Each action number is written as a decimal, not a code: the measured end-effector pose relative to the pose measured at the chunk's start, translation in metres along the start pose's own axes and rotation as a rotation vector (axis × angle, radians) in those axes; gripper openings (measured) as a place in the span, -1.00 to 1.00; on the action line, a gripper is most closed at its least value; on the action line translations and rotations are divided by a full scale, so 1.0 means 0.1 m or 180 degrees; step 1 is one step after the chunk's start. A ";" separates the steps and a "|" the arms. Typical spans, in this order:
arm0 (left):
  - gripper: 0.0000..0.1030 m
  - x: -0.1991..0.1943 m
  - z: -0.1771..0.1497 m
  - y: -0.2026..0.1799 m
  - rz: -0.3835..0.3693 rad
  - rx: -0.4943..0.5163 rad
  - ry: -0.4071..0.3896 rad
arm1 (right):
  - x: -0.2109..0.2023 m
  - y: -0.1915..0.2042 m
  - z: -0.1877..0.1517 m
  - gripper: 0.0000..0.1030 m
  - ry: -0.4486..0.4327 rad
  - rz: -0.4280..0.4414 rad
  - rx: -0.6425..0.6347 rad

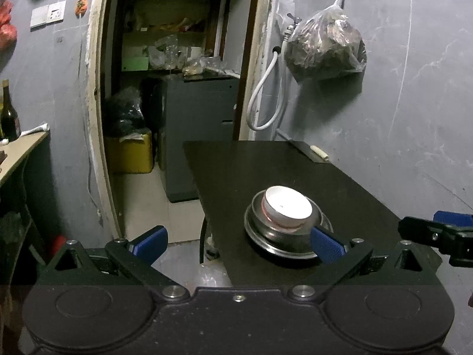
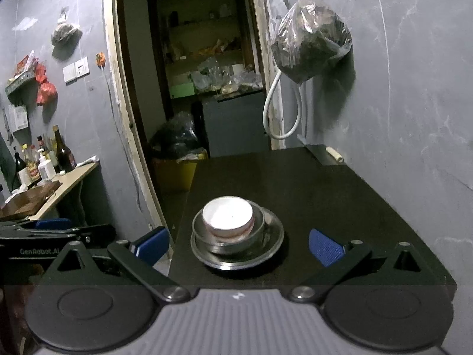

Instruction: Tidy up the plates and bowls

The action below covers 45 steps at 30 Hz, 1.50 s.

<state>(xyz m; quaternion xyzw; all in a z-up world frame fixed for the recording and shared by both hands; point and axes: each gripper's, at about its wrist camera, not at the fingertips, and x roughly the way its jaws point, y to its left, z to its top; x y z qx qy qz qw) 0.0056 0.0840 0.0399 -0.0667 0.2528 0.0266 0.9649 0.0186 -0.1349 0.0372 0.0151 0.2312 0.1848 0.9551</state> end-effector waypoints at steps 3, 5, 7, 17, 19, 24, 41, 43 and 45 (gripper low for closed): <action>0.98 -0.06 -0.07 0.01 -0.0011 -0.0021 0.0008 | -0.05 0.01 -0.06 1.00 0.0044 -0.0016 0.0003; 0.98 -0.08 -0.11 0.01 -0.0018 -0.0016 0.0011 | -0.09 0.01 -0.09 1.00 0.0059 -0.0030 0.0017; 0.98 -0.10 -0.15 0.00 -0.0011 0.0008 0.0036 | -0.12 0.01 -0.13 1.00 0.0084 -0.0046 0.0025; 0.98 -0.23 -0.38 -0.10 -0.0050 0.0076 0.0137 | -0.26 -0.04 -0.38 1.00 0.0255 -0.0089 0.0065; 0.98 -0.26 -0.42 -0.11 -0.0058 0.0072 0.0151 | -0.29 -0.05 -0.42 1.00 0.0279 -0.0095 0.0068; 0.98 -0.31 -0.49 -0.17 -0.0073 0.0075 0.0165 | -0.38 -0.10 -0.48 1.00 0.0307 -0.0112 0.0081; 0.98 -0.28 -0.59 -0.33 -0.0099 0.0232 0.0309 | -0.41 -0.28 -0.67 1.00 0.0474 -0.0221 0.0219; 0.98 -0.28 -0.59 -0.34 -0.0098 0.0226 0.0308 | -0.40 -0.30 -0.68 1.00 0.0475 -0.0209 0.0212; 0.98 -0.28 -0.59 -0.34 -0.0102 0.0225 0.0316 | -0.39 -0.30 -0.68 1.00 0.0482 -0.0207 0.0207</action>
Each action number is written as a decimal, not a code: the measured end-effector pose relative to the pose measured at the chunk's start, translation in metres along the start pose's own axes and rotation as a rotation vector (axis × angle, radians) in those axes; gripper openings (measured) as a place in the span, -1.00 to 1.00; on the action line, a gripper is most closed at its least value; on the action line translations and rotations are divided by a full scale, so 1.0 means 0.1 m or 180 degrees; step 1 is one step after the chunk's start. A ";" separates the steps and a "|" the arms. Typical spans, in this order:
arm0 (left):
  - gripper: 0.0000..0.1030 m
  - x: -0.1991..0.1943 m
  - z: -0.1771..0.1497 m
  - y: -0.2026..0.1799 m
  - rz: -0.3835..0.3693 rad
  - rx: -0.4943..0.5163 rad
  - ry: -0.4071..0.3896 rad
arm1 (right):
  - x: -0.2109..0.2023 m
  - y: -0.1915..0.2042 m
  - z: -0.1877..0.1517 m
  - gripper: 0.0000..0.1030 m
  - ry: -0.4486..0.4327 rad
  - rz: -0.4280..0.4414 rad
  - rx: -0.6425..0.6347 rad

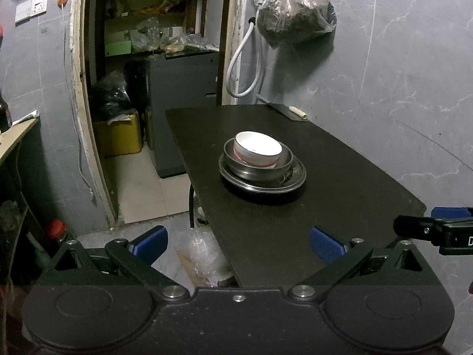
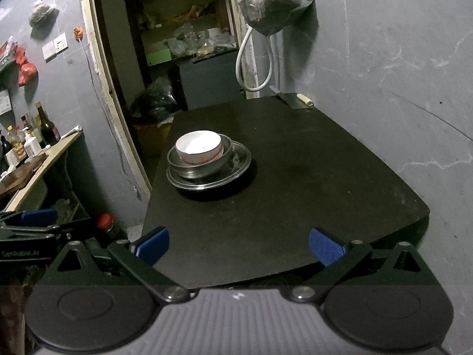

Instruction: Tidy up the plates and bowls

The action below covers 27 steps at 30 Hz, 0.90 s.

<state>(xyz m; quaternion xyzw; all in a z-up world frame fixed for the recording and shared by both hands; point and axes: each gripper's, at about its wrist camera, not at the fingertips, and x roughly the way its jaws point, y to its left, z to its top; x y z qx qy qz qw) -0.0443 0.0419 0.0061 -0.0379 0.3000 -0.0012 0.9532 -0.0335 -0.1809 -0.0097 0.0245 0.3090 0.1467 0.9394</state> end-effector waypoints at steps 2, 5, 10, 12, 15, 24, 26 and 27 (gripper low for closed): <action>0.98 0.01 0.00 0.00 -0.0005 0.0005 0.0001 | 0.00 0.00 0.00 1.00 -0.0002 0.0000 0.0002; 0.98 0.01 0.00 0.00 -0.0009 0.0004 -0.0001 | 0.01 0.00 0.00 1.00 -0.0001 -0.0002 -0.0009; 0.98 0.02 0.01 0.00 -0.0016 0.0011 0.0002 | 0.02 0.02 -0.01 1.00 0.0001 -0.0008 -0.0017; 0.98 0.04 0.03 0.01 -0.0026 0.0021 0.0009 | 0.03 0.02 0.00 1.00 -0.0004 -0.0015 -0.0010; 0.98 0.05 0.02 0.03 -0.0041 0.0035 0.0018 | 0.04 0.03 0.01 1.00 -0.0013 -0.0027 -0.0008; 0.98 0.12 0.05 0.05 -0.0073 0.0035 0.0028 | 0.05 0.05 0.03 1.00 -0.0007 -0.0049 -0.0013; 0.98 0.13 0.05 0.06 -0.0071 0.0034 0.0028 | 0.06 0.06 0.03 1.00 -0.0002 -0.0048 -0.0016; 0.98 0.12 0.05 0.06 -0.0073 0.0035 0.0028 | 0.07 0.05 0.03 1.00 0.0002 -0.0047 -0.0018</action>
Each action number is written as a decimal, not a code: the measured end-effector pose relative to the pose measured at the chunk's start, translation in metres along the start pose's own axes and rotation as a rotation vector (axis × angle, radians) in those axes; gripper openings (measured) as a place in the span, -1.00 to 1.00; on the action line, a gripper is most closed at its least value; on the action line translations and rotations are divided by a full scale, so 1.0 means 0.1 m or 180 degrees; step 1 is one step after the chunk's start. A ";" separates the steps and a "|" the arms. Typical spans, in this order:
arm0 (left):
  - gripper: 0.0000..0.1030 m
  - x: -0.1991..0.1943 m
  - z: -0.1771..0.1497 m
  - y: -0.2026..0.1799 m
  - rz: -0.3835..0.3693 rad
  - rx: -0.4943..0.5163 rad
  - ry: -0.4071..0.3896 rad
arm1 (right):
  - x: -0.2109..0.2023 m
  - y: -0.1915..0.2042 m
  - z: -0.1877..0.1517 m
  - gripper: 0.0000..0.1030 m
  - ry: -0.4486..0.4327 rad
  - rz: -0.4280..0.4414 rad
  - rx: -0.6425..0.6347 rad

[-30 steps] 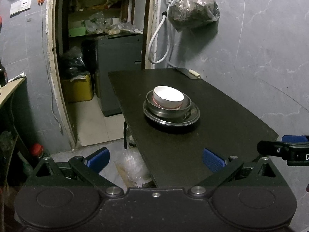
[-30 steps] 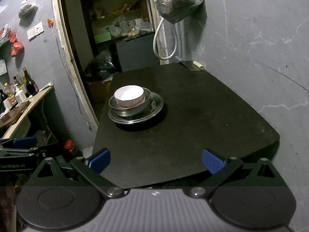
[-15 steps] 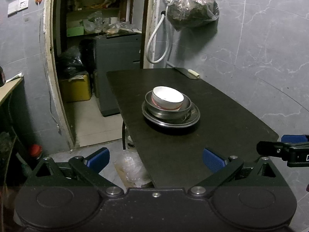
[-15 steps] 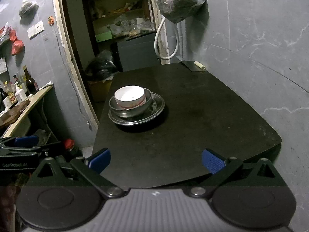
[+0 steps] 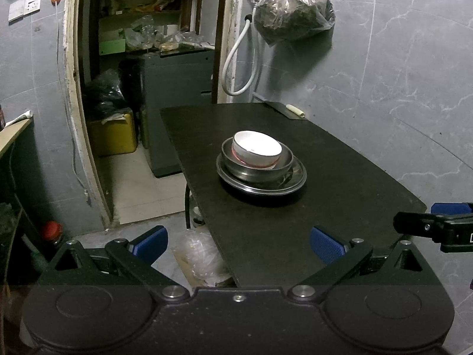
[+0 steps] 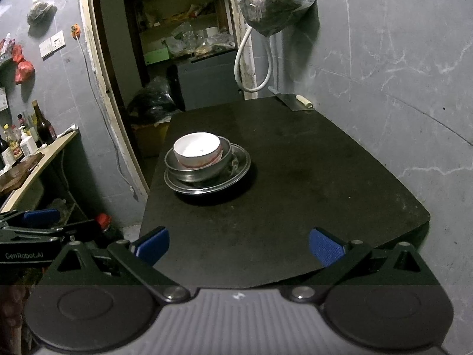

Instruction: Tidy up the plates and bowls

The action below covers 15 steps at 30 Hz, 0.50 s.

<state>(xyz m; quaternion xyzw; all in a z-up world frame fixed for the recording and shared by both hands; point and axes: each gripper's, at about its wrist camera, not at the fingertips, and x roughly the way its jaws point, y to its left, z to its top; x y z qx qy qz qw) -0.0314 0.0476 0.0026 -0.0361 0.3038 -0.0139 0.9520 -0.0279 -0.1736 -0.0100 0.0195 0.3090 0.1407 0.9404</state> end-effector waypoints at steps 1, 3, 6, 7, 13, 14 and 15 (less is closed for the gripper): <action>0.98 0.00 0.00 0.00 0.0000 -0.0002 0.0002 | 0.00 0.00 0.00 1.00 0.0002 0.0001 -0.0002; 0.98 0.00 0.00 0.02 -0.0005 -0.0011 0.0008 | 0.01 0.00 0.01 1.00 0.0006 -0.0001 0.0000; 0.98 0.02 0.00 0.02 -0.0016 -0.0033 0.0024 | 0.02 -0.01 0.02 1.00 0.0014 -0.0006 0.0000; 0.98 0.02 0.00 0.02 -0.0017 -0.0038 0.0026 | 0.02 0.00 0.02 1.00 0.0016 -0.0008 -0.0003; 0.98 0.03 0.00 0.03 -0.0012 -0.0045 0.0027 | 0.02 0.01 0.02 1.00 0.0027 0.0000 -0.0026; 0.98 0.03 -0.01 0.03 -0.0014 -0.0046 0.0025 | 0.02 0.01 0.03 1.00 0.0025 0.0003 -0.0024; 0.98 0.03 -0.01 0.03 -0.0012 -0.0047 0.0027 | 0.03 0.01 0.03 1.00 0.0025 0.0004 -0.0023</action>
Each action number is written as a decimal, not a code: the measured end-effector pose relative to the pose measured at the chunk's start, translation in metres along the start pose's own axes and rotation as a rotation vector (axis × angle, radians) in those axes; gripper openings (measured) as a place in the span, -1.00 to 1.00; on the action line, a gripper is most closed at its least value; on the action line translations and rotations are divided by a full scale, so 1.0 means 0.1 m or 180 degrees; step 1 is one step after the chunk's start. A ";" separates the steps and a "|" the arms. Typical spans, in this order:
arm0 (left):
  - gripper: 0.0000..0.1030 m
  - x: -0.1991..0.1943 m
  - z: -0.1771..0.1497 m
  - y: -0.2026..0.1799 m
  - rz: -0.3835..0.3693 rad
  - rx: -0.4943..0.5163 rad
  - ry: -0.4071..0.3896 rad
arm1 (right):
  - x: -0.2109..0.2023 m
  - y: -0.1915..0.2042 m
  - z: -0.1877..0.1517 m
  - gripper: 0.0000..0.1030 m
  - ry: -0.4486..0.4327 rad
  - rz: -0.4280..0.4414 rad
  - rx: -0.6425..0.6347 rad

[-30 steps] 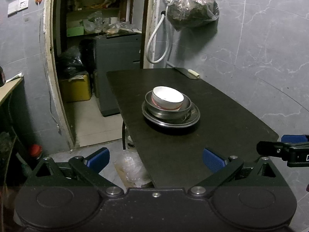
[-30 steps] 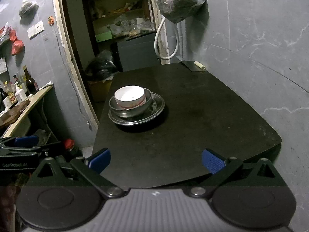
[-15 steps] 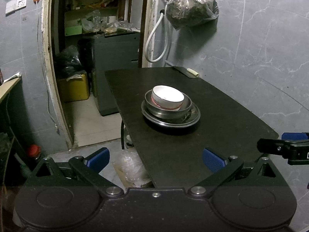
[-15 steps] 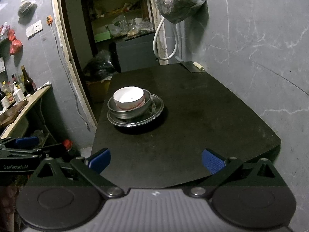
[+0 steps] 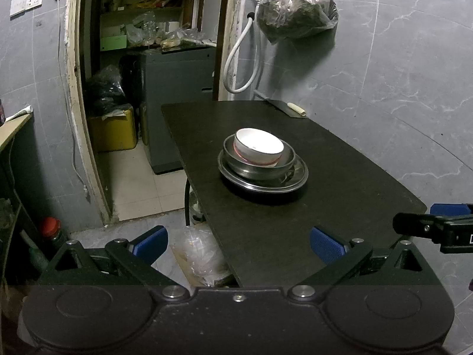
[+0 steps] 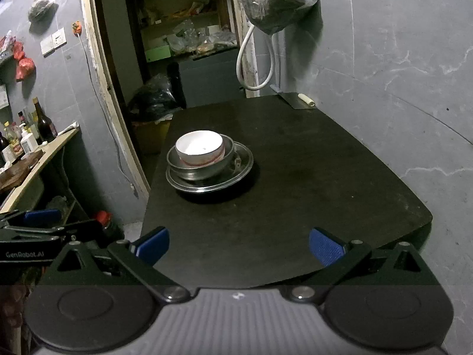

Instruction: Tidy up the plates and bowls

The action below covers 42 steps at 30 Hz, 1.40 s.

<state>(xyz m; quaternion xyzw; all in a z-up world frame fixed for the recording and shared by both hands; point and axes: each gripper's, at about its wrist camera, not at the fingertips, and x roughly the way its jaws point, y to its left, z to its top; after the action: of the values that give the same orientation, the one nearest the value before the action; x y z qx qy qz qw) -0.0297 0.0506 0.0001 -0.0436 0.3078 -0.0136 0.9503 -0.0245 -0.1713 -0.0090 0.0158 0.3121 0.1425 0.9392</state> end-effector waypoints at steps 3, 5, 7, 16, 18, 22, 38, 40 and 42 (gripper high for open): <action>0.98 0.00 0.00 0.00 0.0000 -0.0002 0.0001 | 0.00 0.00 0.00 1.00 0.0003 0.0001 -0.0002; 0.98 0.00 0.00 0.00 0.0000 0.0000 0.0000 | 0.00 0.00 0.01 1.00 0.0004 0.0001 -0.0004; 0.98 0.00 0.00 0.00 -0.0002 -0.0001 0.0002 | 0.00 0.00 0.00 1.00 0.0006 -0.0001 0.0000; 0.98 0.00 0.00 -0.01 -0.0001 -0.0003 0.0001 | 0.00 0.00 0.00 1.00 0.0006 -0.0004 0.0001; 0.98 0.00 0.00 0.00 0.0003 -0.0001 -0.0004 | 0.01 0.00 0.00 1.00 0.0004 -0.0004 0.0003; 0.98 0.00 0.00 0.00 0.0001 0.0002 -0.0006 | 0.01 0.00 0.00 1.00 0.0002 -0.0003 0.0002; 0.98 -0.04 0.00 0.00 0.0015 0.0005 0.0001 | -0.01 -0.01 0.01 1.00 -0.0005 0.0015 0.0004; 0.98 -0.04 0.00 0.00 0.0016 0.0005 0.0003 | -0.02 -0.01 0.00 1.00 -0.0002 0.0020 0.0003; 0.98 -0.04 0.00 0.00 0.0016 0.0007 0.0002 | -0.02 -0.01 0.00 1.00 0.0002 0.0025 0.0004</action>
<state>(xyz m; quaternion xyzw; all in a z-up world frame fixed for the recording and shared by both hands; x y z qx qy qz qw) -0.0328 0.0509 0.0021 -0.0417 0.3082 -0.0116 0.9503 -0.0257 -0.1732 -0.0085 0.0176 0.3125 0.1460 0.9385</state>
